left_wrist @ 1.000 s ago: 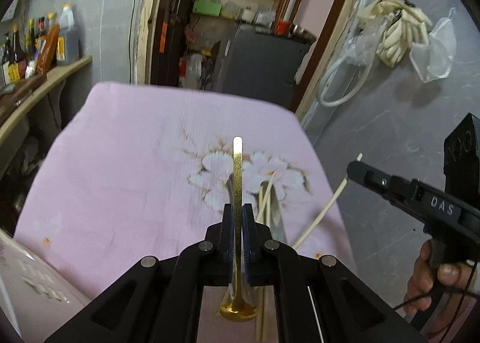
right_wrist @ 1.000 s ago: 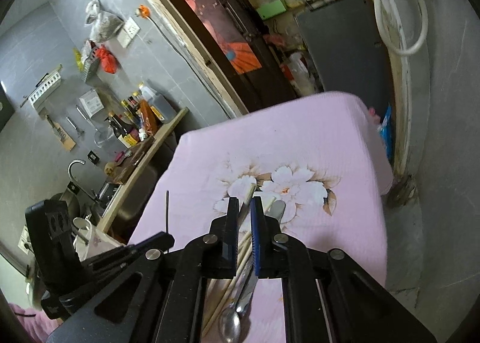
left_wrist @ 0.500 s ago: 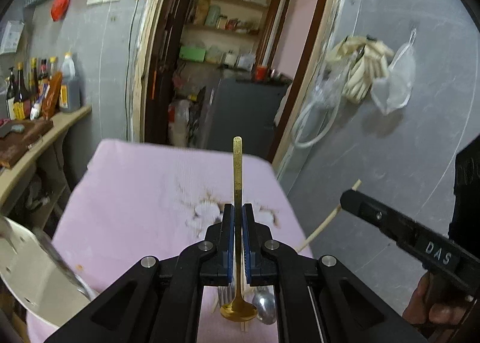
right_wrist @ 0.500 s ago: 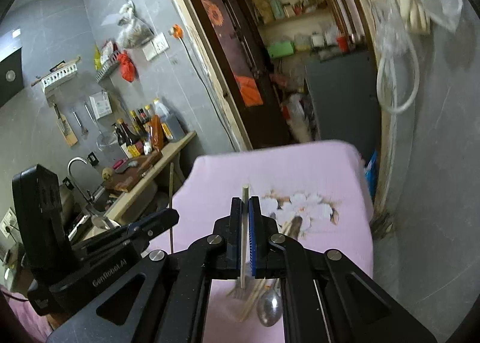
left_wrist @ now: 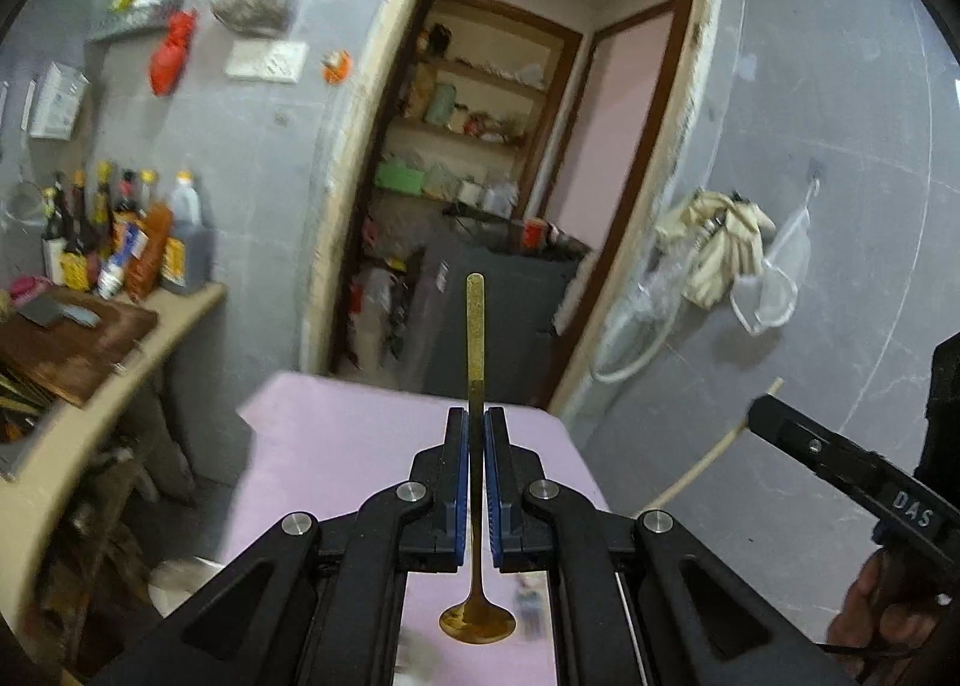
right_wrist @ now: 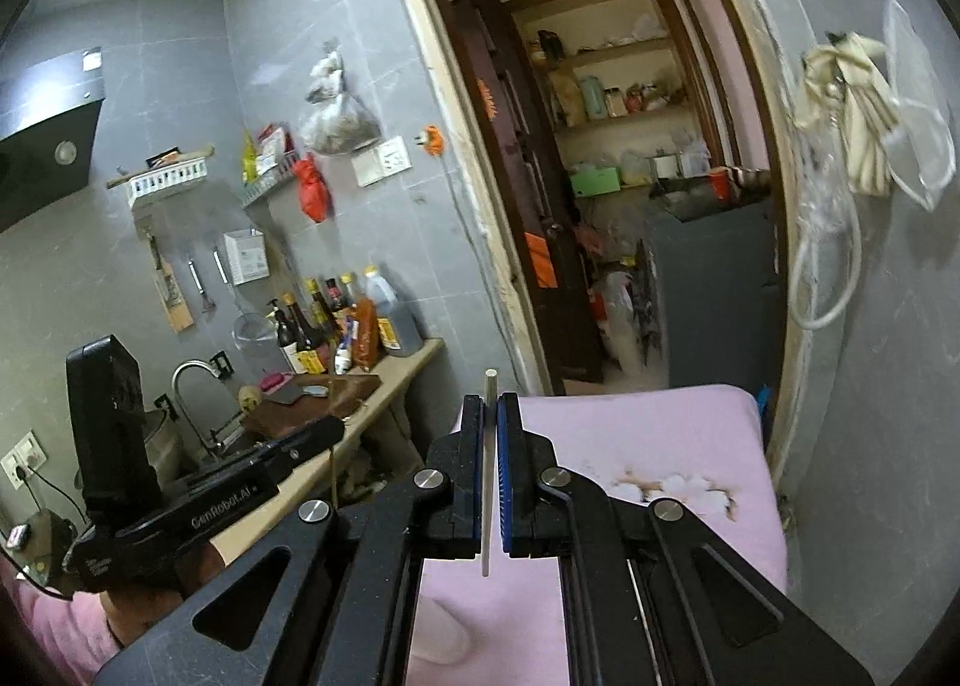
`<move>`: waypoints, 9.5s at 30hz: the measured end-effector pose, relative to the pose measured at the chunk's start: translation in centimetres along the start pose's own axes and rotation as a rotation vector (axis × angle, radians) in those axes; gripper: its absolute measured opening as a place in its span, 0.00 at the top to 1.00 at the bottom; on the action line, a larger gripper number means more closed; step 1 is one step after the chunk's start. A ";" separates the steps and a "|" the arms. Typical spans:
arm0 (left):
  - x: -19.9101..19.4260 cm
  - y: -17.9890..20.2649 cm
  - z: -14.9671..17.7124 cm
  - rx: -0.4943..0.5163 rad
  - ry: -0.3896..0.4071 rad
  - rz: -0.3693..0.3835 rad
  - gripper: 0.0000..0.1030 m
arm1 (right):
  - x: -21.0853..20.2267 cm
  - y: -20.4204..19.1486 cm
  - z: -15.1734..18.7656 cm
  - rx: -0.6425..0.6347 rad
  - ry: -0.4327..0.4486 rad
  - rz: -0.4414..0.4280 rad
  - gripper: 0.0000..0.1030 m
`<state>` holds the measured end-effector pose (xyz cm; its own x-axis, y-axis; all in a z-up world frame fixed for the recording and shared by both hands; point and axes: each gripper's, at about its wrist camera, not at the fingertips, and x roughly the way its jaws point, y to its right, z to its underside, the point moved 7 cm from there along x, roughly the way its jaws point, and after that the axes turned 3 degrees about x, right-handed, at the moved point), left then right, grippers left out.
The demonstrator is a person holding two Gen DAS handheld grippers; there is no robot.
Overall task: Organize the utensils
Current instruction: 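Lift the gold spoon with the left tool while the right tool carries the chopstick to the caddy, then drop the chopstick into the caddy with the right tool while the left tool drops the gold spoon in, then move both tools back toward the remaining fork, spoon and chopsticks, then grasp the silver fork with the left tool while the right tool grasps the silver knife, then lift the fork with the left tool while the right tool carries the knife to the caddy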
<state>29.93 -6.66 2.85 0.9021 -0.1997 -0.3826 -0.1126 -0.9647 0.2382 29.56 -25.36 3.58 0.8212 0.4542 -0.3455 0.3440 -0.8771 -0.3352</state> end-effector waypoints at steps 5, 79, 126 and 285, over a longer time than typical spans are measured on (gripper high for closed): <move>-1.3 -6.5 -1.2 -0.030 0.043 -0.059 0.95 | 0.8 -4.6 0.7 -0.006 -0.022 -0.011 0.96; -0.8 -9.5 7.3 0.001 -0.052 -0.030 0.36 | 4.9 -4.3 10.1 -0.016 -0.104 0.201 0.87; 15.0 9.7 11.6 0.131 -0.099 -0.282 0.01 | 7.4 27.0 12.9 0.124 -0.172 0.179 0.20; 18.8 10.4 21.9 0.035 -0.649 0.041 0.92 | 13.6 23.0 22.6 0.278 -0.610 0.055 0.99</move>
<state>36.63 -24.20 -21.46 0.4634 -0.2891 -0.8377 -0.1654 -0.9569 0.2388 38.29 -35.83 -28.65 0.4019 0.4884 -0.7745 0.1114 -0.8657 -0.4881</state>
